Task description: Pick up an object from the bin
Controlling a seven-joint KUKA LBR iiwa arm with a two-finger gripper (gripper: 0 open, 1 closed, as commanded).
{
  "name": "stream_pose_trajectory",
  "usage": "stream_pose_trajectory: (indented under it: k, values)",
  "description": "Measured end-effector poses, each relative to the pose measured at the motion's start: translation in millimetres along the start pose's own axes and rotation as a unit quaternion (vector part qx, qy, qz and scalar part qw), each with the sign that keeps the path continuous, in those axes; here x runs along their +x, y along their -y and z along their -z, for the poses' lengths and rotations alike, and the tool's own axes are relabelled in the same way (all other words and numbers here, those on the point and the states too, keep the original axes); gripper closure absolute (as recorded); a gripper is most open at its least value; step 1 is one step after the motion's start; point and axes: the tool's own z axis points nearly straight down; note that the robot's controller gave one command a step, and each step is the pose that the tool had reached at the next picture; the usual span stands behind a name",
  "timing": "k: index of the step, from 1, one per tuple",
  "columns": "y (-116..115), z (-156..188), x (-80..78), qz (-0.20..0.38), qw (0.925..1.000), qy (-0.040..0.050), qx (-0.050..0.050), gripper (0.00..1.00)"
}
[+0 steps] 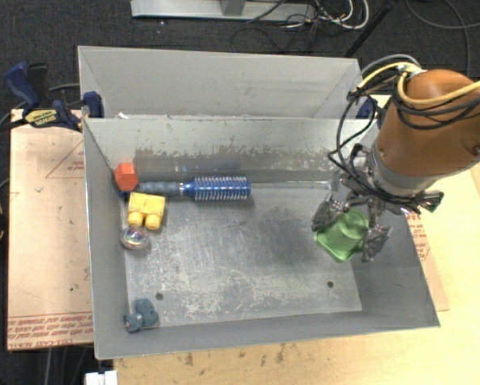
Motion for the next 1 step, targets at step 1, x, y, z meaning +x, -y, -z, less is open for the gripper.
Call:
stream_pose_trajectory:
  k: [1]
  values:
    - [45.1, 179.5, -81.0, 0.204, 0.979, 0.0022, 0.0, 1.0]
